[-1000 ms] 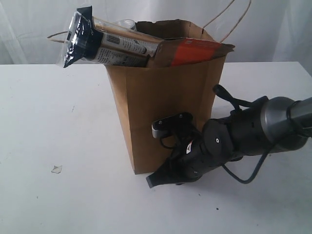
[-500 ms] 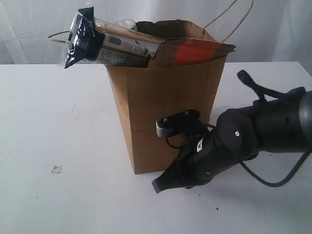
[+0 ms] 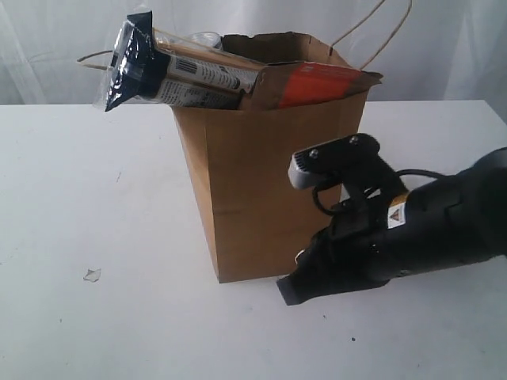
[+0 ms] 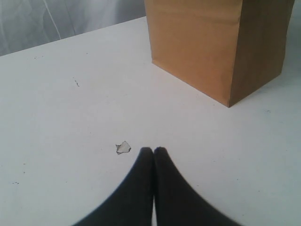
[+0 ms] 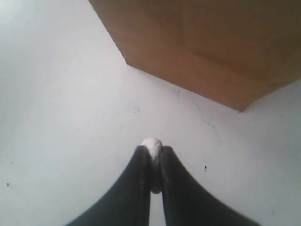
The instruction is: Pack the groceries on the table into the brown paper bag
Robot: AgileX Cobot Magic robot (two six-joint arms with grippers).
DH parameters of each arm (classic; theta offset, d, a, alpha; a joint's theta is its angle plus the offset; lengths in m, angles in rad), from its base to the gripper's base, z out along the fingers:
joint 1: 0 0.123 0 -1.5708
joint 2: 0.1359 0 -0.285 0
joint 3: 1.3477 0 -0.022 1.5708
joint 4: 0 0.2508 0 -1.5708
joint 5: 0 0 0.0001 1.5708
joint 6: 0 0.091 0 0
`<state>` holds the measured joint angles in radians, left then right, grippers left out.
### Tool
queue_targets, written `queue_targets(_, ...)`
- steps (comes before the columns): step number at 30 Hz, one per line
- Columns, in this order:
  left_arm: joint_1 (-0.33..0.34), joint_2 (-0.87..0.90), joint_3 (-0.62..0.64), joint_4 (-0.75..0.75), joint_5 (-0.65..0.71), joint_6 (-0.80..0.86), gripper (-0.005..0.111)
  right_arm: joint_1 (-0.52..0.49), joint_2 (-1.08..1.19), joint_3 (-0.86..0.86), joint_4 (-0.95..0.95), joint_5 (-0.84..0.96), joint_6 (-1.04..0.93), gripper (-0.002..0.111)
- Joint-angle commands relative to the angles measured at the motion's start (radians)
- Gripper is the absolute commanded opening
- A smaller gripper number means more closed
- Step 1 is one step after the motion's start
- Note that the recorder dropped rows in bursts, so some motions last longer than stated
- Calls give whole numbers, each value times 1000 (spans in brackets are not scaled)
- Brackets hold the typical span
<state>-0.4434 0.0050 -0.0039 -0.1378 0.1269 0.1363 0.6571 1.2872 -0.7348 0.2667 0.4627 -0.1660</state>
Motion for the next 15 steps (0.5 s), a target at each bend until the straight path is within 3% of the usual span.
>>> queue_targets(1,1,-5,4,-4,5,-3,0,-7,-111,8,-6,13,-11,1)
queue_targets(15,1,-5,4,-4,5,-3,0,-7,-319,-82,-13,41,-4,1)
